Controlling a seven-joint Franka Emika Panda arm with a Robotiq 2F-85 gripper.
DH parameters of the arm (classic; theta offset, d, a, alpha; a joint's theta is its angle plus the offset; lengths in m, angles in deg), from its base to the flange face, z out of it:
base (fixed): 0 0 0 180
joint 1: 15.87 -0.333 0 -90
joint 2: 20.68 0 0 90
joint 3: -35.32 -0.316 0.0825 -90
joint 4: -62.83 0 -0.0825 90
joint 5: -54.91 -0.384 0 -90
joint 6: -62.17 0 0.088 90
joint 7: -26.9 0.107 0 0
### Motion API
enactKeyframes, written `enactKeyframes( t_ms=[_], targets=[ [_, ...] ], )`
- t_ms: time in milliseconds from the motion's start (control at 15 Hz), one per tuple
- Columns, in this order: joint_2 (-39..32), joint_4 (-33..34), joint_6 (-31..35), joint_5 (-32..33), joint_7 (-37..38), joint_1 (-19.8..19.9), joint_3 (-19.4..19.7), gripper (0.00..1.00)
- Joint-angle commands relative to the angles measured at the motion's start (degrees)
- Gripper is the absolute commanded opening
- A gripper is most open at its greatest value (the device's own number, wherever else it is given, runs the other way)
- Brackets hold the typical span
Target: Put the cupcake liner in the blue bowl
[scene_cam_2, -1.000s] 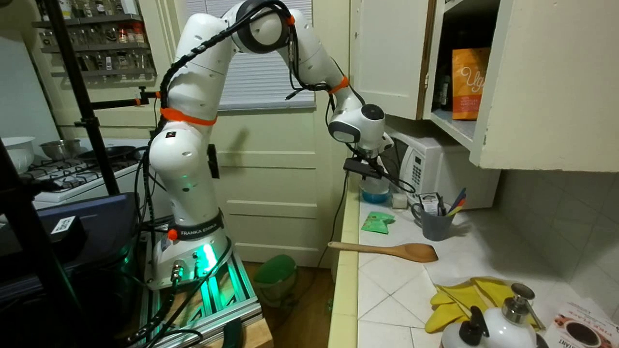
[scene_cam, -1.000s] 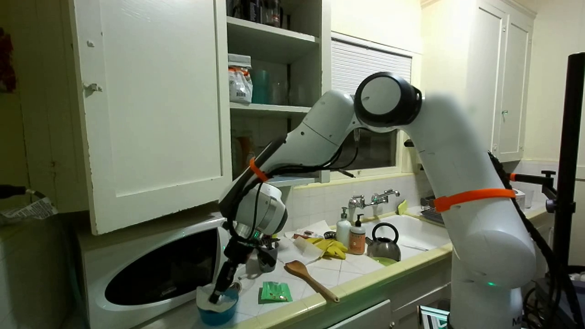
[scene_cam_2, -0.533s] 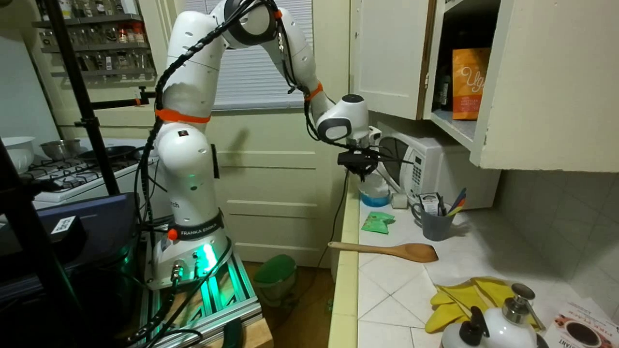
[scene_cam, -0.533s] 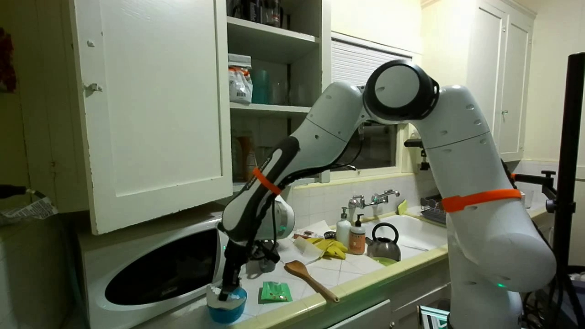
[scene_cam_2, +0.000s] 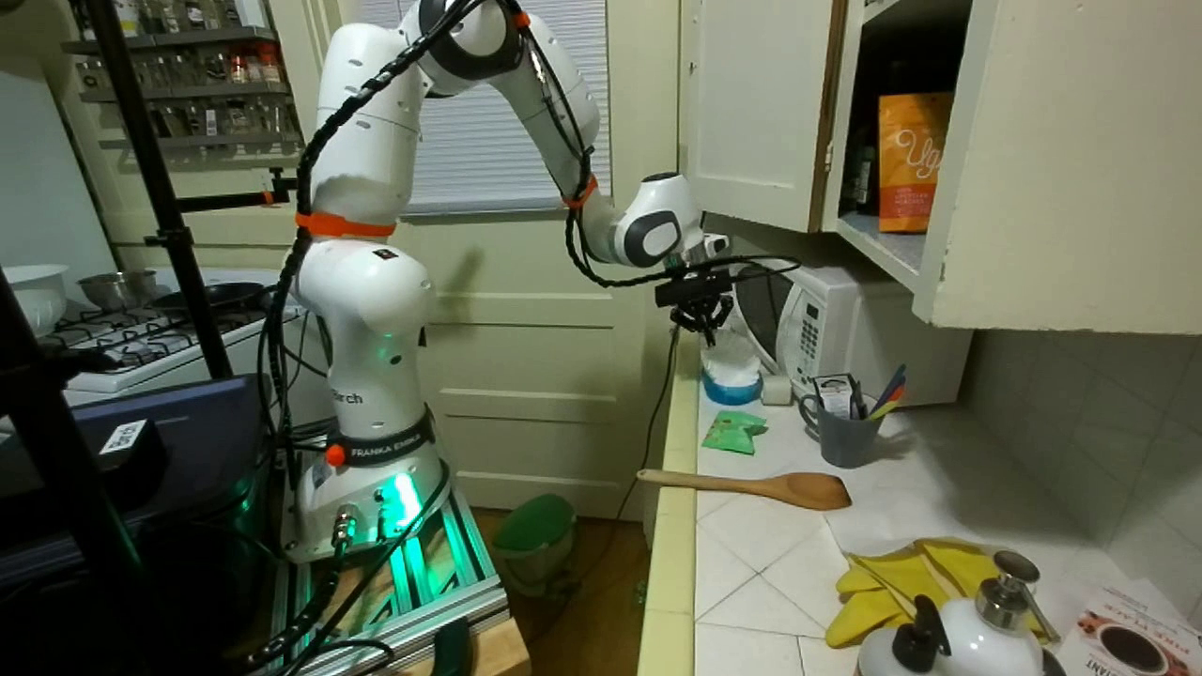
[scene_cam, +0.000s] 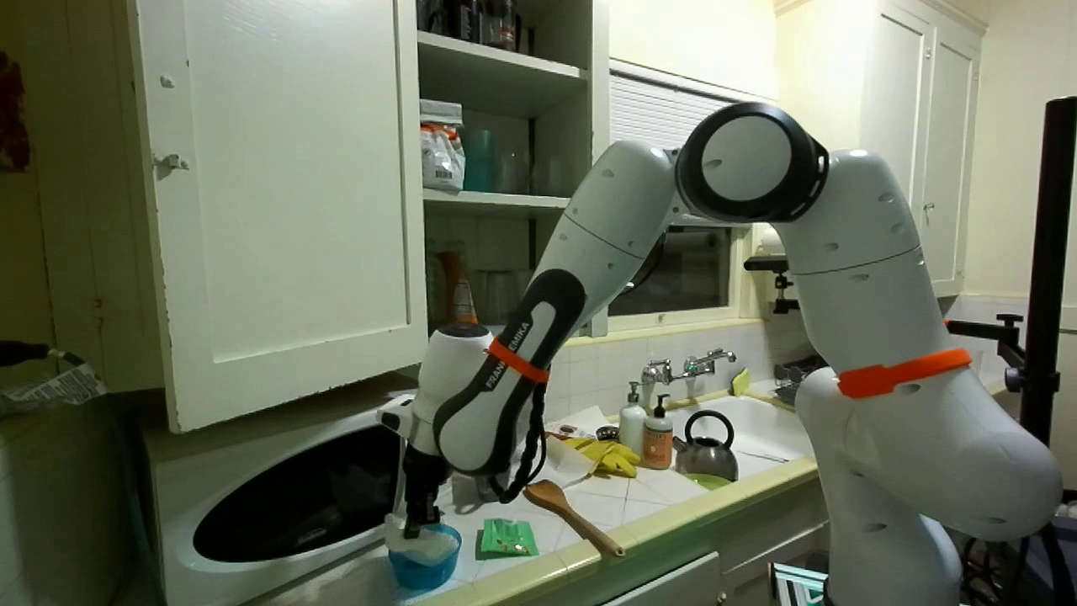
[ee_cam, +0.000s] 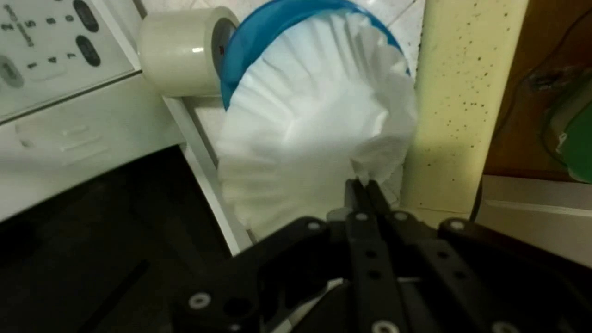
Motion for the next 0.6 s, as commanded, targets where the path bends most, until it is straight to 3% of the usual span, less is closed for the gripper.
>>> enactKeyframes(
  t_ms=[0,133,333,400,467,533],
  targets=[
    [3.7,-0.6,-2.4,13.0,11.8,4.1,-4.9,0.00],
    [5.0,-0.5,-5.2,17.9,17.2,5.7,-7.2,0.00],
    [7.1,-0.2,-12.8,30.6,29.8,5.3,-7.2,0.00],
    [7.3,-0.1,-14.6,33.9,32.9,0.6,-2.7,0.00],
    [7.4,0.5,-17.2,39.3,37.4,-0.4,-1.9,0.00],
    [7.7,0.6,-20.0,42.8,39.9,4.7,-7.7,0.00]
  ],
)
